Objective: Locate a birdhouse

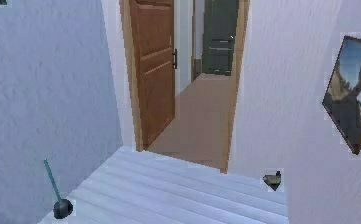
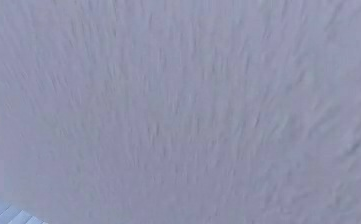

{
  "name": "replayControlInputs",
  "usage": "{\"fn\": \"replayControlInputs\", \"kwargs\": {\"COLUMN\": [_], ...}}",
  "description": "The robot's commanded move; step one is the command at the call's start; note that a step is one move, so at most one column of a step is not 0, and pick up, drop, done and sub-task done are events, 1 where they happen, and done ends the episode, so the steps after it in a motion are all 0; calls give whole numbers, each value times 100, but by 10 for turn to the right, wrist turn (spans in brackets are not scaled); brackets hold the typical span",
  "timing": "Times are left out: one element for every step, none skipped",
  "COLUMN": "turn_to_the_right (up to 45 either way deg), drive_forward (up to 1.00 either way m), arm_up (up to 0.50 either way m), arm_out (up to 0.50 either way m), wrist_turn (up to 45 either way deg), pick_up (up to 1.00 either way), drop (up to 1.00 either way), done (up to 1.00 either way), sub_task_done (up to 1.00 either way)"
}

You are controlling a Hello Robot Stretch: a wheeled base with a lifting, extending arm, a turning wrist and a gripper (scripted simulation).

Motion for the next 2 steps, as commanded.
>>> {"fn": "replayControlInputs", "kwargs": {"turn_to_the_right": [0,0], "drive_forward": [100,60], "arm_up": [0,0], "arm_out": [0,0], "wrist_turn": [0,0], "pick_up": [0,0], "drop": [0,0], "done": [0,0], "sub_task_done": [0,0]}}
